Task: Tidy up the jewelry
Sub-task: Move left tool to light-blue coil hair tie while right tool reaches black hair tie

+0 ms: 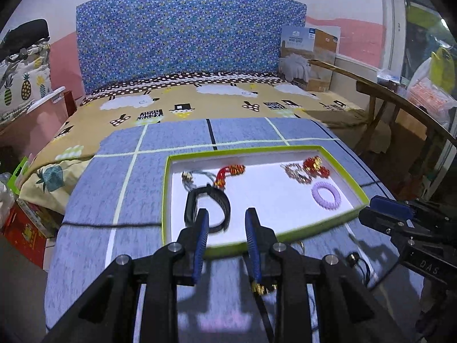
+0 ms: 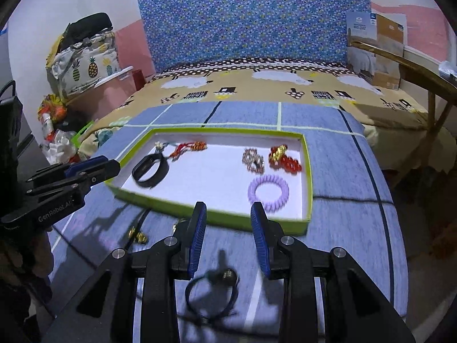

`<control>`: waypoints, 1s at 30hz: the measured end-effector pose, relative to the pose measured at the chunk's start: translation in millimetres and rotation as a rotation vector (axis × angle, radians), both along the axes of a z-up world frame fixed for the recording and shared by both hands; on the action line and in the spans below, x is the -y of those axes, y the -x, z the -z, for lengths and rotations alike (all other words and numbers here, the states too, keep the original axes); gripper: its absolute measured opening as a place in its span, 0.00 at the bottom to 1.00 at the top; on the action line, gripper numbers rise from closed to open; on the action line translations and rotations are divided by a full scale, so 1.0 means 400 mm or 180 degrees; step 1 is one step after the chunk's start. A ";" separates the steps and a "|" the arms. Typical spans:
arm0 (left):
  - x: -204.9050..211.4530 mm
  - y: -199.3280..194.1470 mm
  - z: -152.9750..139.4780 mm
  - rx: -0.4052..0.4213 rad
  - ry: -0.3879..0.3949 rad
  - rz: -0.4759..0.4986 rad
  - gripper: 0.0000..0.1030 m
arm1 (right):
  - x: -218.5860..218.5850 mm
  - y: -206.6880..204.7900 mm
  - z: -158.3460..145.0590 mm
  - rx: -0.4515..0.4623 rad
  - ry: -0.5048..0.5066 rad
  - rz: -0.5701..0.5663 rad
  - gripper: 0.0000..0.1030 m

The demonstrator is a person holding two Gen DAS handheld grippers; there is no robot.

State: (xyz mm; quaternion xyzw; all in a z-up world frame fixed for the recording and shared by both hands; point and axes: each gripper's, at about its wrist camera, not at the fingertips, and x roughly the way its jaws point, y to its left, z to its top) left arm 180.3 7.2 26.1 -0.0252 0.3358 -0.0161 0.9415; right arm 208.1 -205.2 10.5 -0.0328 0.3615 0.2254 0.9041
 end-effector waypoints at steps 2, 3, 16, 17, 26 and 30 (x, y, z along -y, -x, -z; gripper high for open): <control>0.004 0.021 0.001 0.0021 -0.0038 0.0002 0.30 | 0.006 0.026 0.001 0.0012 0.0000 0.0001 0.32; 0.007 0.031 0.001 0.0035 -0.0065 -0.0002 0.30 | 0.010 0.036 0.001 0.0019 0.0001 0.0006 0.32; 0.023 0.147 0.023 0.0125 -0.0088 0.0155 0.30 | 0.034 0.148 0.018 0.0001 -0.0034 0.0034 0.32; 0.021 0.156 0.030 0.0109 -0.0078 0.0162 0.30 | 0.034 0.154 0.021 -0.0006 -0.0039 0.0038 0.32; 0.002 0.187 0.080 -0.0071 0.0047 0.0168 0.30 | 0.045 0.170 0.050 -0.0091 -0.0057 0.0067 0.32; 0.004 0.181 0.088 -0.0137 0.0140 0.0220 0.30 | 0.051 0.160 0.061 -0.0132 -0.0033 0.0132 0.32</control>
